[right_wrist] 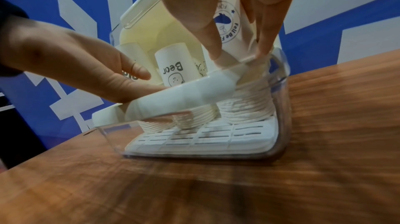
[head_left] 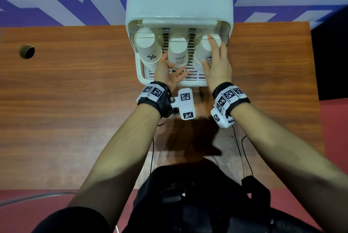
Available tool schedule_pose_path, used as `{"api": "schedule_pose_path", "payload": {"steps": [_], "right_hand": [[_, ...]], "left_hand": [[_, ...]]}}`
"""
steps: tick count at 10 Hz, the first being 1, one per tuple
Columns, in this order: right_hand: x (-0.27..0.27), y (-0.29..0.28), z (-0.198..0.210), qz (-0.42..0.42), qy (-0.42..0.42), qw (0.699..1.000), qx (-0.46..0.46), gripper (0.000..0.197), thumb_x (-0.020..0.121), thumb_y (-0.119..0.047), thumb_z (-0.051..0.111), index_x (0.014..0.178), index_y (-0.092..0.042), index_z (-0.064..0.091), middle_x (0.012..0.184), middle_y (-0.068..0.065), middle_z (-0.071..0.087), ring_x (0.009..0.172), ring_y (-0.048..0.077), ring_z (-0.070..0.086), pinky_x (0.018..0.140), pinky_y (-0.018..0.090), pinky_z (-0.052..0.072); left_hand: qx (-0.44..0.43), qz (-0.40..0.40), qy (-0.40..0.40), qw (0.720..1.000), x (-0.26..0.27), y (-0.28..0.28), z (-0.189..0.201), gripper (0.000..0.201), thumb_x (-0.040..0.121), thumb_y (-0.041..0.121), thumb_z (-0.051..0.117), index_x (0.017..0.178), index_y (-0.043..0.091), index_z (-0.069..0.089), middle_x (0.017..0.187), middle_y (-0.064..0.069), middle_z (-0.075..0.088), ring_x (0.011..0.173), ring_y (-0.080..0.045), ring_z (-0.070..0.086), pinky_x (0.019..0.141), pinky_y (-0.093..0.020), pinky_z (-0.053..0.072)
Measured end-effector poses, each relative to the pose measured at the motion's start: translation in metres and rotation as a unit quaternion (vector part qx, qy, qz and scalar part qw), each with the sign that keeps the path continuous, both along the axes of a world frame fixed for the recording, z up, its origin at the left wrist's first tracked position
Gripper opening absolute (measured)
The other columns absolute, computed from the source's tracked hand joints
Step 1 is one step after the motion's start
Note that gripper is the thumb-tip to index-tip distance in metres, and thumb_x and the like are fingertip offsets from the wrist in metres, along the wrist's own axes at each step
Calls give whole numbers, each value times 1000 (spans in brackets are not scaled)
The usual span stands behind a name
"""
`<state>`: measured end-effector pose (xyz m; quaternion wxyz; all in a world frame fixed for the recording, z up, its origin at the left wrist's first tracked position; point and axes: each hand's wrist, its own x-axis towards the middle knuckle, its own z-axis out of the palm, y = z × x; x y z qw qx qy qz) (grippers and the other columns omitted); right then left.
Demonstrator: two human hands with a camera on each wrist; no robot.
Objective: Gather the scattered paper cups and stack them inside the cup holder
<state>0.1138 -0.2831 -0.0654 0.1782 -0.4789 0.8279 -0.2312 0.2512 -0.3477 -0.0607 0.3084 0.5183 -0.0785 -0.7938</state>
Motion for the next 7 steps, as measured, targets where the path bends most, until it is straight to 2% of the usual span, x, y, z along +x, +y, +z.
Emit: {"api": "schedule_pose_path", "payload": {"steps": [1, 2, 3, 4, 5, 6, 7], "right_hand": [[-1, 1, 3, 9, 8, 1000, 1, 70, 89, -10, 55, 147, -31, 23, 152, 4, 22, 122, 31, 48, 88, 45, 50], [-2, 7, 7, 23, 8, 1000, -9, 72, 88, -10, 55, 148, -30, 20, 154, 2, 21, 125, 29, 46, 90, 44, 50], [-3, 14, 17, 33, -11, 999, -18, 74, 88, -10, 56, 149, -27, 18, 155, 2, 21, 133, 27, 36, 100, 41, 43], [-6, 24, 32, 44, -31, 998, -11, 71, 88, -8, 55, 149, -21, 20, 152, 5, 25, 135, 26, 32, 107, 37, 34], [-12, 36, 51, 60, -44, 997, 12, 66, 88, -7, 53, 148, -14, 25, 149, 10, 29, 134, 28, 32, 110, 36, 29], [-21, 47, 79, 100, -36, 994, 36, 59, 89, -9, 52, 144, -11, 32, 146, 14, 34, 131, 31, 37, 110, 37, 31], [-32, 49, 123, 128, -22, 991, 12, 51, 89, -10, 52, 140, -11, 41, 140, 15, 42, 128, 31, 43, 106, 37, 33]], "left_hand": [[0, -3, -8, 1000, 3, 3, 5, 66, 83, -5, 27, 143, 19, 40, 138, -16, 39, 123, -43, 47, 96, -56, 47], [-23, -52, -34, 998, 5, 7, 15, 64, 81, -5, 29, 138, 19, 45, 128, -11, 46, 122, -40, 49, 96, -55, 47], [-24, -63, -68, 995, 4, 15, 30, 53, 84, -5, 32, 133, 13, 45, 115, -9, 50, 113, -36, 53, 96, -53, 48], [-12, -56, -87, 995, 5, 28, 44, 28, 89, -2, 37, 115, 5, 45, 115, -11, 49, 107, -31, 57, 95, -49, 49], [-44, -79, -103, 991, 1, 39, 64, 20, 91, 0, 38, 109, 7, 46, 116, -8, 46, 112, -28, 56, 92, -46, 50], [-105, -124, -129, 978, -7, 47, 96, 18, 94, 5, 39, 109, 9, 50, 110, -5, 50, 94, -20, 59, 89, -41, 48], [-184, -140, -151, 961, -22, 49, 145, 12, 94, 6, 41, 91, 13, 50, 97, -3, 54, 88, -17, 59, 81, -38, 50]]}}
